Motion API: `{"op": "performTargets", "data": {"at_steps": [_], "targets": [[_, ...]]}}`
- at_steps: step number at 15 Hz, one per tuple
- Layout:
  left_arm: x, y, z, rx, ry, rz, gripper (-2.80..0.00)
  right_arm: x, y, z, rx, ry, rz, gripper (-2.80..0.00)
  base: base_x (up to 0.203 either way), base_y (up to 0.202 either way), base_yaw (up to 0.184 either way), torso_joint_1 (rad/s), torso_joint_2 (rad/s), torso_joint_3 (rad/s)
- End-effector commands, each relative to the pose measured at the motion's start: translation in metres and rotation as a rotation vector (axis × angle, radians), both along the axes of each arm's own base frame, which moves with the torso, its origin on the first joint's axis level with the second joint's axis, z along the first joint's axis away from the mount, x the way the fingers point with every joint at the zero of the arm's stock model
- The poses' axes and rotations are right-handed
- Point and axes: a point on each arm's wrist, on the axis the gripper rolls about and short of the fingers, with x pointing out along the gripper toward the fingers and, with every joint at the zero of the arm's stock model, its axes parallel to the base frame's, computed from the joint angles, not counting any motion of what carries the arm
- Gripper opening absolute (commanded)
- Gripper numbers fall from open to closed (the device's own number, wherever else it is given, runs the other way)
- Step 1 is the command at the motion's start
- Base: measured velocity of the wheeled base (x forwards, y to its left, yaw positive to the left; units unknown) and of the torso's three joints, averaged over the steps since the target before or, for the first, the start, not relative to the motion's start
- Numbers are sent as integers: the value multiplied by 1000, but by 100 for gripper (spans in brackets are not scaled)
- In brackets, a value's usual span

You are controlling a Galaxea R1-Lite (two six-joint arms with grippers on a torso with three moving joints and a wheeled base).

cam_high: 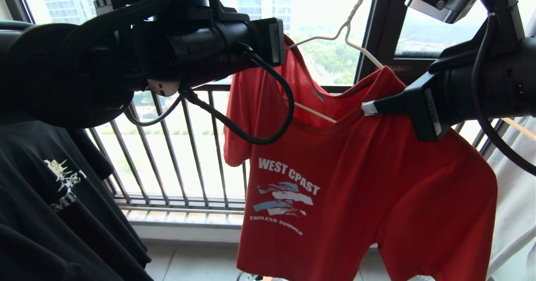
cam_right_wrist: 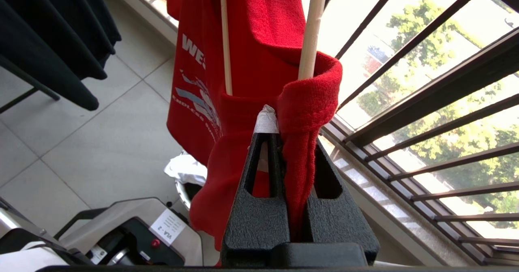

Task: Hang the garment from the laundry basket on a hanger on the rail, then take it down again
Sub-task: Take the clothes off the clothes rack

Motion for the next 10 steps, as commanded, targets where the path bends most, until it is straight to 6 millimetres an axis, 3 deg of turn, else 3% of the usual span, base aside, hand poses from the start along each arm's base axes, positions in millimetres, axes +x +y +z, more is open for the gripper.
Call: {"op": "performTargets", "data": {"at_steps": [1, 5, 6, 10], "targets": [[2, -1, 0, -3, 0, 4, -280, 0, 0, 0, -3, 1, 1, -280, 0, 0, 0, 0, 0, 0], [1, -1, 0, -3, 5, -2, -280, -1, -1, 0, -2, 0, 1, -280, 0, 0, 0, 0, 0, 0], [1, -1, -1, -1, 8, 0, 0, -1, -1, 0, -2, 1, 1, -280, 0, 0, 0, 0, 0, 0], [-2, 0, 1, -2, 6, -3, 0, -1, -1, 0, -2, 1, 1, -280, 0, 0, 0, 0, 0, 0]]}}
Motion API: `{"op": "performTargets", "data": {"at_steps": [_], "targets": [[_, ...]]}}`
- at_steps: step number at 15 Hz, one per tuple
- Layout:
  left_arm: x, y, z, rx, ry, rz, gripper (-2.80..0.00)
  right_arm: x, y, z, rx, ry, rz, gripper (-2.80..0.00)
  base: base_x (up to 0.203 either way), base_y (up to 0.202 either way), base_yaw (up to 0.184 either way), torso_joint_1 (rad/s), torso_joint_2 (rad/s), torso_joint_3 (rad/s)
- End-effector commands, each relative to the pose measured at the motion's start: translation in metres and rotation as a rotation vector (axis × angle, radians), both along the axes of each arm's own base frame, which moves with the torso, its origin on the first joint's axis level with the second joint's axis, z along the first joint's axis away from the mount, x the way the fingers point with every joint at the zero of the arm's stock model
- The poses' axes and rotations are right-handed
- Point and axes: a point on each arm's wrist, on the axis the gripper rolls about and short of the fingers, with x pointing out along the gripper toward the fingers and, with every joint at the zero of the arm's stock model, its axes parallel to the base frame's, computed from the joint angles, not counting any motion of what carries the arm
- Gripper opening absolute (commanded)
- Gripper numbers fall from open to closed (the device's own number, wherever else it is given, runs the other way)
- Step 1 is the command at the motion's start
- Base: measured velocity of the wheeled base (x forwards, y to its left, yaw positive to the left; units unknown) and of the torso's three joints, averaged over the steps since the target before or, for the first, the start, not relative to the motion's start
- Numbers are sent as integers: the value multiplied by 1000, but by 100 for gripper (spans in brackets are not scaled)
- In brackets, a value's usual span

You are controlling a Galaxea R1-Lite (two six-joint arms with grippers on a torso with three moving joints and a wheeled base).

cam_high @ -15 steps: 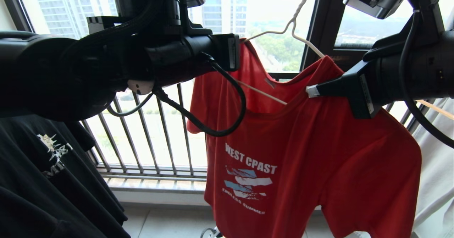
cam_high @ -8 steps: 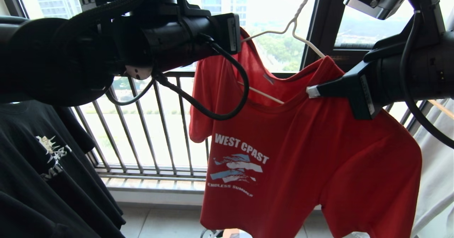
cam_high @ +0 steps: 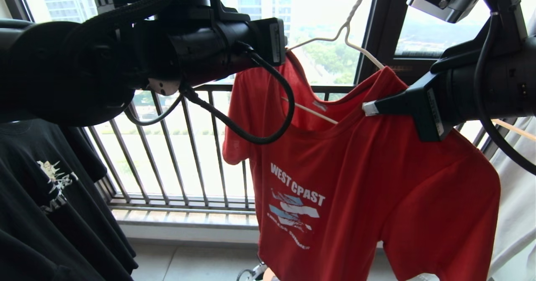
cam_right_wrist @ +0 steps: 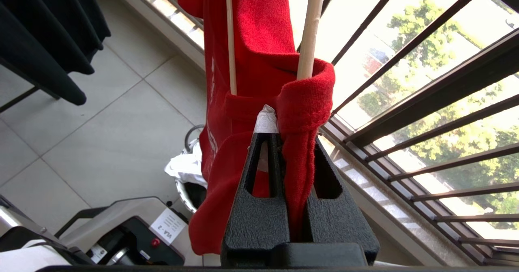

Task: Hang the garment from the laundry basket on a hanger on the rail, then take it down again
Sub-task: Take the clothes off the clothes rack

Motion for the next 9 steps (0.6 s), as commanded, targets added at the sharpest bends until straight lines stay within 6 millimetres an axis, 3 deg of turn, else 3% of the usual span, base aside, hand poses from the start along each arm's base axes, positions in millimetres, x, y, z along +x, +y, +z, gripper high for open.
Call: {"op": "performTargets", "data": {"at_steps": [1, 4, 6, 7, 9], "targets": [[-5, 3, 1, 0, 1, -3, 0, 0, 0, 0, -4, 2, -1, -280, 0, 0, 0, 0, 0, 0], [-28, 19, 3, 5, 8, -20, 0, 1, 1, -1, -4, 3, 0, -280, 0, 0, 0, 0, 0, 0], [-57, 42, 6, 2, 11, -32, 0, 1, 1, -2, -6, 6, 0, -280, 0, 0, 0, 0, 0, 0], [-70, 54, 7, -5, 9, -36, -280, 2, 1, -2, -6, 6, -1, -280, 0, 0, 0, 0, 0, 0], [-95, 77, 10, -30, 2, -40, -280, 1, 1, -1, -6, 4, -3, -280, 0, 0, 0, 0, 0, 0]]}}
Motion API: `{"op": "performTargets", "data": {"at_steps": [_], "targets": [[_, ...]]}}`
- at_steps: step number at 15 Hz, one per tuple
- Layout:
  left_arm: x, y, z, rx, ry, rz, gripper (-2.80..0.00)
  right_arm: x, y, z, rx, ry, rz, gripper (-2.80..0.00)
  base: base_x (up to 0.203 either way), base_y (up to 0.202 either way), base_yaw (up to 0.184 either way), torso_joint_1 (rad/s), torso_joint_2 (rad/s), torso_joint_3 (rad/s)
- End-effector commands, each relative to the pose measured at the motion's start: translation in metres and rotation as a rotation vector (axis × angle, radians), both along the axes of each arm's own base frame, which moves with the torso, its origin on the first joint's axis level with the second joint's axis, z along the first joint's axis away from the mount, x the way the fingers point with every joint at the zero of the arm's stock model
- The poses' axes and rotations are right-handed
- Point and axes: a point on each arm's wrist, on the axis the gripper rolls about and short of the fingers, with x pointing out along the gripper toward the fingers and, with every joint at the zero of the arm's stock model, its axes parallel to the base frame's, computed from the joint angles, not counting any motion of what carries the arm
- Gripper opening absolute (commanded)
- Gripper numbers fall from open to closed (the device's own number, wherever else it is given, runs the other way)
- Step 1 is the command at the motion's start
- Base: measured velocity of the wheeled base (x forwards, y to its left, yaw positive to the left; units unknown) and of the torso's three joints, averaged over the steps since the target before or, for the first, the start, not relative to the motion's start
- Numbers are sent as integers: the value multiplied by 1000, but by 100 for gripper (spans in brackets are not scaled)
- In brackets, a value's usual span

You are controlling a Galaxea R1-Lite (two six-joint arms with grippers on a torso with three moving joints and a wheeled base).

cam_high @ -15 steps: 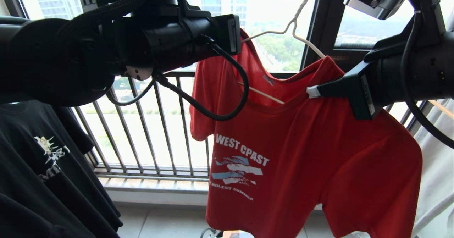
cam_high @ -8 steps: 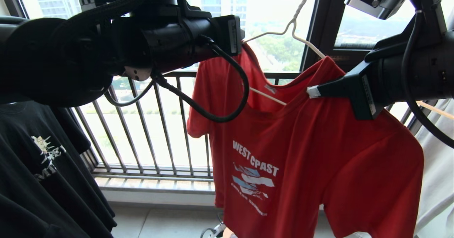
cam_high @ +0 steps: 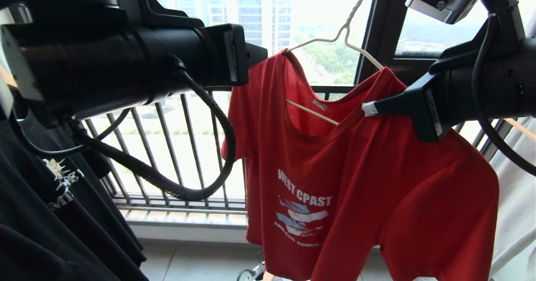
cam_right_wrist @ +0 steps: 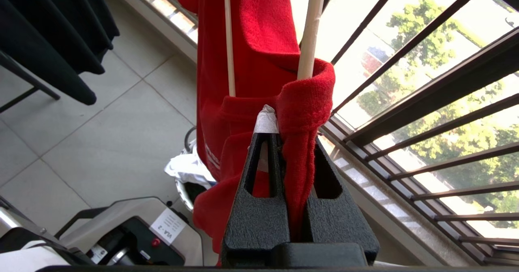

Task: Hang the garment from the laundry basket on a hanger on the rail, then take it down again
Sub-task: Take the clothes off the clothes rack

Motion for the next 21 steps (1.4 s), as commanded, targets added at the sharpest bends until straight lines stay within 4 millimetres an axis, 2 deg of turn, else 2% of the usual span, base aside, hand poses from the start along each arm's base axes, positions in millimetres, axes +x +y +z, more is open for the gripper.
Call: {"op": "performTargets", "data": {"at_steps": [1, 2, 3, 8, 12, 17, 21], "targets": [[-41, 40, 14, -75, -40, -1, -280, 0, 0, -1, -5, 4, -1, -280, 0, 0, 0, 0, 0, 0], [-47, 47, 11, -98, -13, 1, -280, 0, 0, -1, -6, 5, -1, -280, 0, 0, 0, 0, 0, 0], [-49, 50, 4, -106, 15, 3, -280, 0, 0, -2, -8, 6, -1, 0, 0, 0, 0, 0, 0, 0], [-42, 58, 2, -105, 23, 58, -280, -11, -9, 1, -1, -1, 0, 0, 0, 0, 0, 0, 0, 0], [-46, 61, 4, -112, 15, 57, -280, -29, -24, -11, -22, 27, -6, 0, 0, 0, 0, 0, 0, 0], [-56, 70, 9, -135, -9, 54, -280, -60, -52, -40, -55, 76, -17, 0, 0, 0, 0, 0, 0, 0], [-61, 74, 12, -146, -22, 53, -280, -66, -57, -83, -98, 202, -39, 0, 0, 0, 0, 0, 0, 0]]}}
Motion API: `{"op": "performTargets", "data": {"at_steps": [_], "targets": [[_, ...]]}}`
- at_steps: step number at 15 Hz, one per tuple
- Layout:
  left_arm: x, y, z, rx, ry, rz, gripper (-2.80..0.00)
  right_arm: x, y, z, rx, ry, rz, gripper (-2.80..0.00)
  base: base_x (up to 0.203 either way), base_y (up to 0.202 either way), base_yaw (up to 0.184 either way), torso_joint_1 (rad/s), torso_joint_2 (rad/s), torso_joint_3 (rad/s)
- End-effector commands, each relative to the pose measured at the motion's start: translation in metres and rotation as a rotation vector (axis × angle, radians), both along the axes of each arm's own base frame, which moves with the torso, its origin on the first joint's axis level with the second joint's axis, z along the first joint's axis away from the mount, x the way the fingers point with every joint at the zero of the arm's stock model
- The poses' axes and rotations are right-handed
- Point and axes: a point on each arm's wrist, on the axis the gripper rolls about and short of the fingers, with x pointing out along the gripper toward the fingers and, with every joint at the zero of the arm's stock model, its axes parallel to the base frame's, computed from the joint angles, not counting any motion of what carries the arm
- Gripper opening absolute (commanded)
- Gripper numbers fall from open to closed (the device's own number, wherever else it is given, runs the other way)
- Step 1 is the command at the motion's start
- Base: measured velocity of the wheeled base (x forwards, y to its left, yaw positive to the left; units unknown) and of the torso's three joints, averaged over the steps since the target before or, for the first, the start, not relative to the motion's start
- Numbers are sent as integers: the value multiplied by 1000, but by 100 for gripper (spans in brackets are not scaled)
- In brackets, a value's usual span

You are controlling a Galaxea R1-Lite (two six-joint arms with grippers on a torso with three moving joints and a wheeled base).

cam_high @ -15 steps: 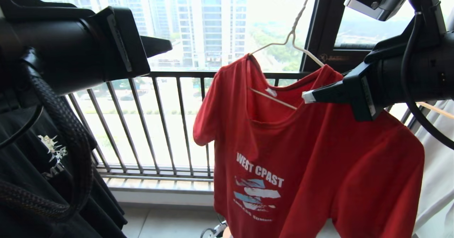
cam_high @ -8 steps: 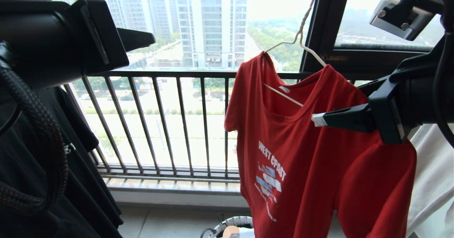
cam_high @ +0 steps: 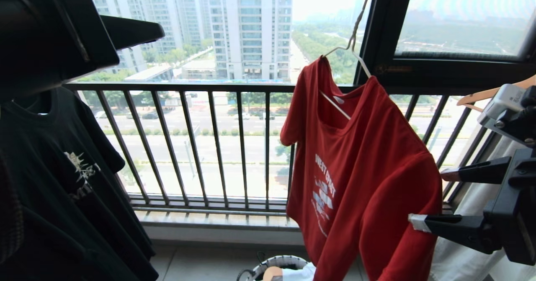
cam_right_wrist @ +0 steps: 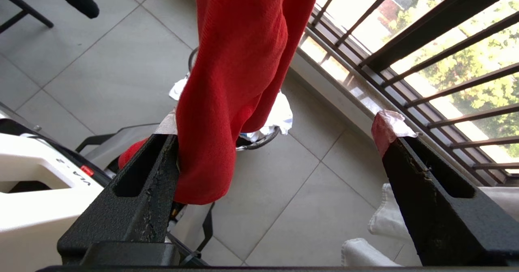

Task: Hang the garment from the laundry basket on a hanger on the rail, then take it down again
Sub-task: Take the clothes off the clothes rack

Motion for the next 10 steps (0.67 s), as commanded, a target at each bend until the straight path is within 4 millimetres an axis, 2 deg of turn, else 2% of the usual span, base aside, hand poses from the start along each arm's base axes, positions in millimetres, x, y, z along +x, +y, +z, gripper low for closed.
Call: {"op": "performTargets", "data": {"at_steps": [1, 2, 4, 6, 10], "targets": [[-2, 2, 2, -8, -6, 2, -280, -4, -3, -18, -3, 32, -11, 0, 0, 0, 0, 0, 0, 0], [-2, 2, 2, -8, -7, 1, -280, -2, -2, -26, -1, 32, -12, -280, 0, 0, 0, 0, 0, 0], [-2, 2, 2, -9, -7, 1, -280, 5, 5, -35, 17, 23, 0, -280, 0, 0, 0, 0, 0, 0], [-2, 2, 2, -9, -8, 2, -280, 8, 8, -36, 27, 33, 16, -280, 0, 0, 0, 0, 0, 0], [-3, 3, 3, -14, -11, 3, -280, 7, 8, -40, 27, 56, 32, -280, 0, 0, 0, 0, 0, 0]]}}
